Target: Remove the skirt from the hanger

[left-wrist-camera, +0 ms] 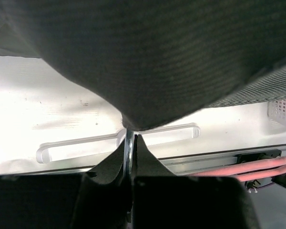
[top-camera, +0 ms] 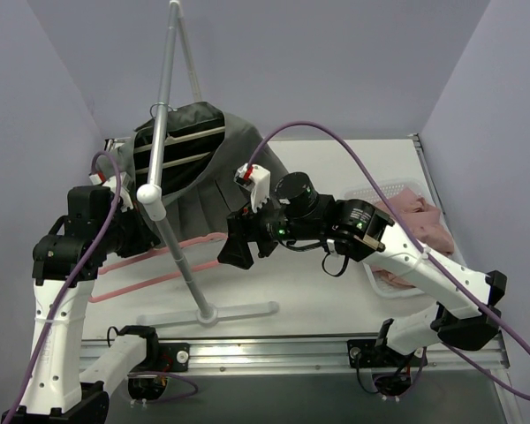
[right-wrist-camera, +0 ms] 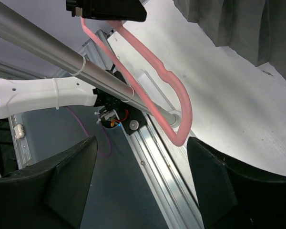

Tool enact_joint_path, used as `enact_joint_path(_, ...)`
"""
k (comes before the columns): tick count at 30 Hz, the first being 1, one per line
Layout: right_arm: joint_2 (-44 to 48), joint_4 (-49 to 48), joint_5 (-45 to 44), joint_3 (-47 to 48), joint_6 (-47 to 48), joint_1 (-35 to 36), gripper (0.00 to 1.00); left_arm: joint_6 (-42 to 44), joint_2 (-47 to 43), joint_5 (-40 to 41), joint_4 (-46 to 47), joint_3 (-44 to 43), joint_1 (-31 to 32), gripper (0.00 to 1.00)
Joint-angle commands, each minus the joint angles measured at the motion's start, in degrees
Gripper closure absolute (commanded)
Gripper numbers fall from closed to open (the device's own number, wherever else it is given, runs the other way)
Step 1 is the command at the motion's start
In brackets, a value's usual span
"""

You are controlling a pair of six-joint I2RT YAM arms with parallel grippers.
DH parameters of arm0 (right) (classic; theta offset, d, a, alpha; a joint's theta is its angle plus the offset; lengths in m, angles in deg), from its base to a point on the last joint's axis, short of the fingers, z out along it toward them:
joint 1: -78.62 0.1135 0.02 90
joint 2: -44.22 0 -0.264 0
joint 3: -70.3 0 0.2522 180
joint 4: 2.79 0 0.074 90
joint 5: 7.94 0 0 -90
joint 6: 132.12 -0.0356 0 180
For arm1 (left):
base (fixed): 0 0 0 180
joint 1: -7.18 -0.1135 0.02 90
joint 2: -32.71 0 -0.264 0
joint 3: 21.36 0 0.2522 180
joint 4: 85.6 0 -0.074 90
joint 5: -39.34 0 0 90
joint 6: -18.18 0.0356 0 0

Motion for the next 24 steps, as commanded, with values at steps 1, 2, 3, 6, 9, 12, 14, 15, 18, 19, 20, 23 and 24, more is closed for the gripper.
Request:
enact_joint_path(1,-0.7,1.5,-1.4,2.0,2.2,-0.5,0.29,1.5,-0.1,-0.9,-1.9,-2.6,0.3,0.98)
enact_joint_path(2,-1.1,1.5,-0.2,1.7,2.7,-0.8,0.29,1.6,0.0,-1.0,-2.0,-2.8,0.2,0.98)
enact_joint_path(3,-1.3,1.4,0.3,1.4,2.9,-0.9,0.29,1.6,-0.1,-1.2,-2.1,-3.1,0.3,0.98)
enact_joint_path(6,-2.7,0.8,2.1,-0.5,3.9,-1.3,0.35,1.6,-0.2,-2.0,-2.2,-3.4,0.3,0.98)
enact_joint_path(9,-2.7,-2.5,4.8,-3.1,4.5,-1.4,0.43,1.7,-0.3,-2.4,-2.6,-4.1,0.3,0.98)
enact_joint_path(12,-2.5,-4.5,5.7,-4.2,5.2,-2.1,0.42,1.9,-0.6,-2.8,-3.0,-4.4,0.3,0.98)
enact_joint_path(14,-2.6,-5.2,7.1,-4.4,5.6,-3.0,0.42,1.8,-0.9,-3.0,-3.0,-4.1,0.2,0.98)
enact_joint_path(15,-2.6,-5.3,7.6,-4.4,5.8,-3.4,0.42,1.7,-1.0,-3.1,-3.0,-3.9,0.3,0.98)
enact_joint_path(18,-2.7,-5.6,8.8,-4.8,6.2,-4.7,0.42,1.4,-1.4,-3.5,-2.7,-3.3,0.3,0.98)
enact_joint_path(19,-2.6,-5.2,9.1,-4.7,6.6,-5.3,0.42,1.4,-1.4,-3.5,-2.7,-3.2,0.3,0.98)
enact_joint_path(20,-2.5,-5.0,8.6,-4.8,6.7,-5.5,0.41,1.3,-1.4,-3.5,-2.7,-3.0,0.3,0.98)
enact_joint_path(23,-1.8,-3.7,7.8,-4.9,7.1,-6.7,0.41,1.3,-1.4,-3.5,-2.4,-2.9,0.3,0.98)
enact_joint_path(24,-1.5,-3.4,7.7,-5.1,7.2,-7.2,0.40,1.3,-1.3,-3.5,-2.4,-2.9,0.3,0.98)
